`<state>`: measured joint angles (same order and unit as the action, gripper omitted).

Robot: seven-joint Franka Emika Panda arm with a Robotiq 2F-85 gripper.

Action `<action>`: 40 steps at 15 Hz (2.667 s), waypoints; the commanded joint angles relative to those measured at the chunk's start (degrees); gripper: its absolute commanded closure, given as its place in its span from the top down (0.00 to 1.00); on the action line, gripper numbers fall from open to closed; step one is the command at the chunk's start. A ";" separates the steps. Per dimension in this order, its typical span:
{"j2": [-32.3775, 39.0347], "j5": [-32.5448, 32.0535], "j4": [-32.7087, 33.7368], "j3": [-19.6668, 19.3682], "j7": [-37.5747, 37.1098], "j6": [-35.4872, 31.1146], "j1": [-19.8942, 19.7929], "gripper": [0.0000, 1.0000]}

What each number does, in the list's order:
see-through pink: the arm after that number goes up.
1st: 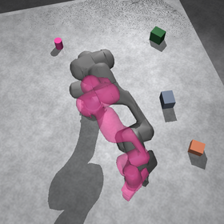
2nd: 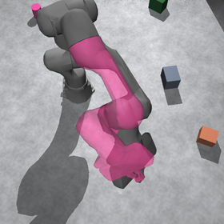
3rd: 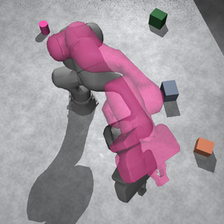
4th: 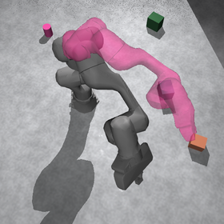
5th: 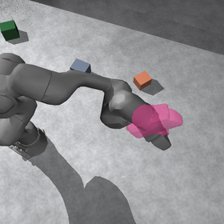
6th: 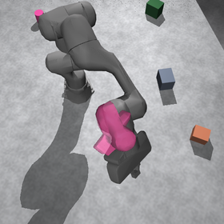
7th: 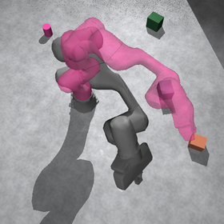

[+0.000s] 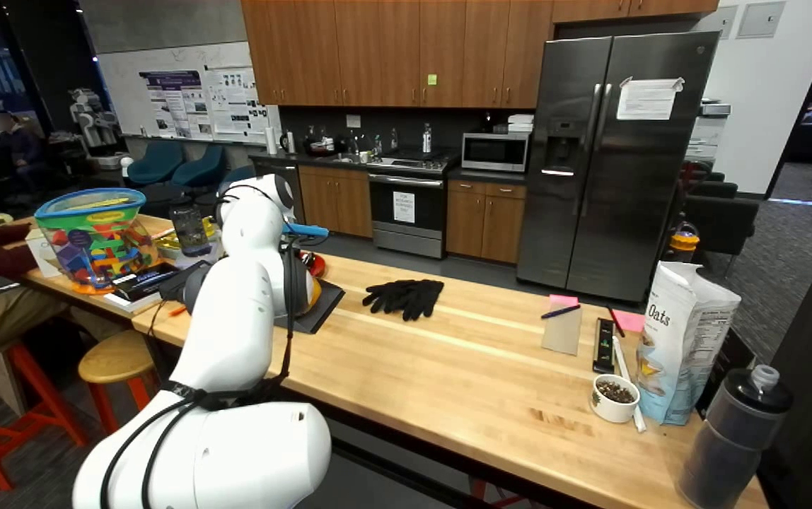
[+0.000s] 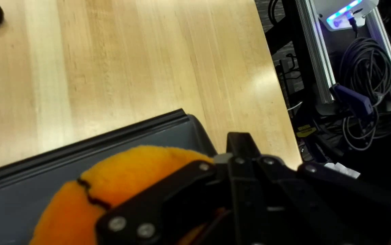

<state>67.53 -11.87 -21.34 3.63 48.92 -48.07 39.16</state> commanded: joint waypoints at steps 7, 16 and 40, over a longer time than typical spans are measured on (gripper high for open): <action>-1.91 -3.10 -1.11 -0.82 6.01 -1.89 7.77 0.00; -5.52 -7.52 -1.59 -4.69 4.10 -7.68 10.20 0.00; -17.64 -10.15 -1.41 -10.44 -23.71 -19.59 -9.90 0.07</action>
<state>51.05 -21.63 -20.74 -7.35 25.56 -66.92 29.19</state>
